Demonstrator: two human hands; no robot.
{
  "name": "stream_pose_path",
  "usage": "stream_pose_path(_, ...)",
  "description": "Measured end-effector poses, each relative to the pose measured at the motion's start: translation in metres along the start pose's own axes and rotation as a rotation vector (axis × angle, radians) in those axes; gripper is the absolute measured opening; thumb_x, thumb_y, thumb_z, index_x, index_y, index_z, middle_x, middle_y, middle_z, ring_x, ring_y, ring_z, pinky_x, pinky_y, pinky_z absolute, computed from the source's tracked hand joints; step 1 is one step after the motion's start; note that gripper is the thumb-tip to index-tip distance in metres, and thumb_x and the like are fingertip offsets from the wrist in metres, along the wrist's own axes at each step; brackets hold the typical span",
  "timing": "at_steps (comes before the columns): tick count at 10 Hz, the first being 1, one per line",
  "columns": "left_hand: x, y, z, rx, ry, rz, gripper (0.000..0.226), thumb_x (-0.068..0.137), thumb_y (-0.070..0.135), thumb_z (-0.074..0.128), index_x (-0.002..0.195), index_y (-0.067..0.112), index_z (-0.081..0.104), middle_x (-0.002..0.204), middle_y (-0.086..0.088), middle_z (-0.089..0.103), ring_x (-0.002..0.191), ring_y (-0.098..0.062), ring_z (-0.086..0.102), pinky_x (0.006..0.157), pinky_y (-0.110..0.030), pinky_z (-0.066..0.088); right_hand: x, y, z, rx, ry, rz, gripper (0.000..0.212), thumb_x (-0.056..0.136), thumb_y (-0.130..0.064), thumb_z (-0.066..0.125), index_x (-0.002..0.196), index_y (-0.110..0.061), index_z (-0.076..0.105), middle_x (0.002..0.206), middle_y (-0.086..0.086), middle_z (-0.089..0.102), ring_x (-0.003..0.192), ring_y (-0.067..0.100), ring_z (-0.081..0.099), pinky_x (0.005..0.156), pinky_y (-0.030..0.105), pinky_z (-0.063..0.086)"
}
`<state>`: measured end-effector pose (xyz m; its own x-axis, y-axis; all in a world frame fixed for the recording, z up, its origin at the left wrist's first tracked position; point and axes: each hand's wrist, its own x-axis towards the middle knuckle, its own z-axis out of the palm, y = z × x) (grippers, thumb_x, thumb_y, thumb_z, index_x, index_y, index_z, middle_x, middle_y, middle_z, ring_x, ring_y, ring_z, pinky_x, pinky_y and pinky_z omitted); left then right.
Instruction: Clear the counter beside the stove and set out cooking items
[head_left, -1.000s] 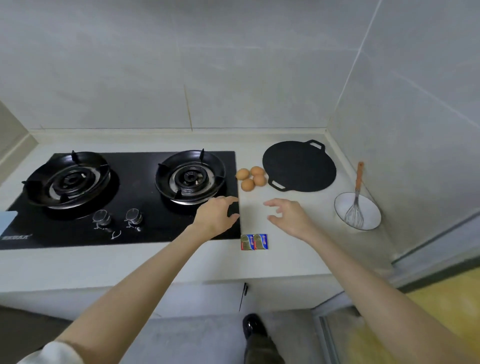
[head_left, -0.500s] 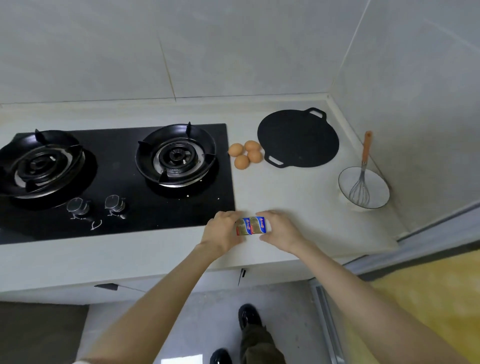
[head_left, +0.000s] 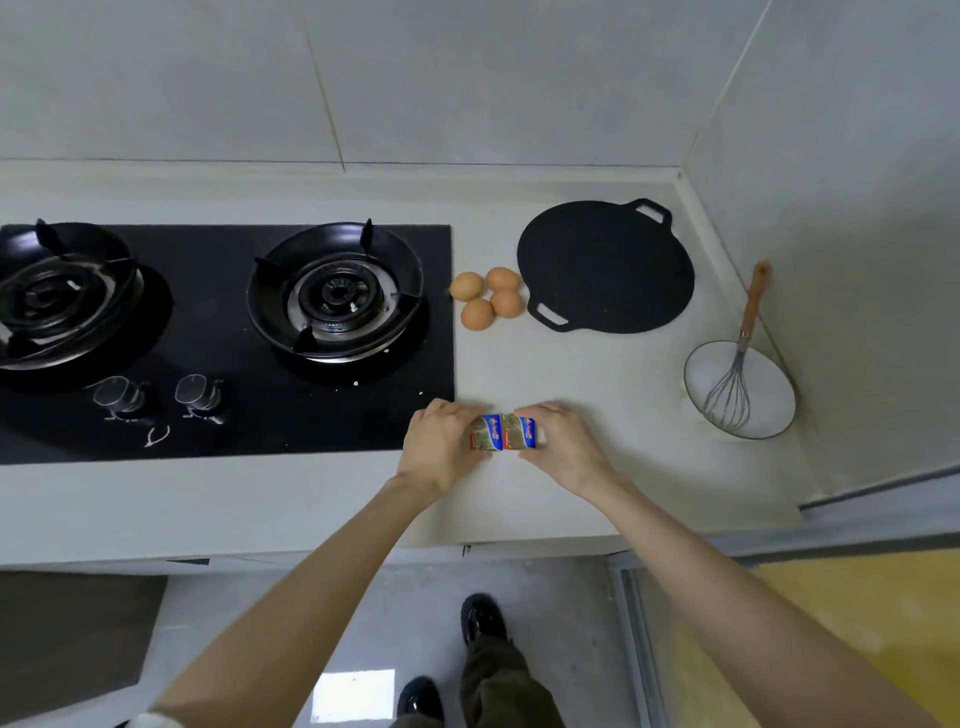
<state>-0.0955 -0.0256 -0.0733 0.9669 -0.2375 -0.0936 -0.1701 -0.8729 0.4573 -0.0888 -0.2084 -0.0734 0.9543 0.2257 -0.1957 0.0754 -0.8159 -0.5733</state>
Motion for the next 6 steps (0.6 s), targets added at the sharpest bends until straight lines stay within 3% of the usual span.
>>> stream_pose_path(4, 0.04, 0.0, -0.006, 0.003, -0.007, -0.094, 0.023, 0.081, 0.028, 0.066, 0.104, 0.024, 0.064, 0.097, 0.005, 0.064, 0.104, -0.021, 0.047, 0.076, -0.027, 0.03, 0.044, 0.006, -0.014, 0.018, 0.001, -0.005, 0.027, 0.072, 0.003, 0.067, 0.098, 0.0, 0.066, 0.096, 0.013, 0.068, 0.091, 0.029, 0.06, 0.079, 0.042, 0.05)
stream_pose_path(6, 0.041, -0.003, -0.006, 0.026, -0.039, -0.093, 0.052, 0.078, 0.032, 0.073, 0.127, 0.026, 0.057, 0.123, 0.006, 0.06, 0.118, -0.019, 0.044, 0.09, -0.029, 0.033, 0.044, 0.008, -0.016, 0.067, -0.023, 0.028, 0.052, 0.073, -0.006, 0.075, 0.123, -0.009, 0.062, 0.116, 0.007, 0.065, 0.107, 0.022, 0.058, 0.09, 0.032, 0.049)
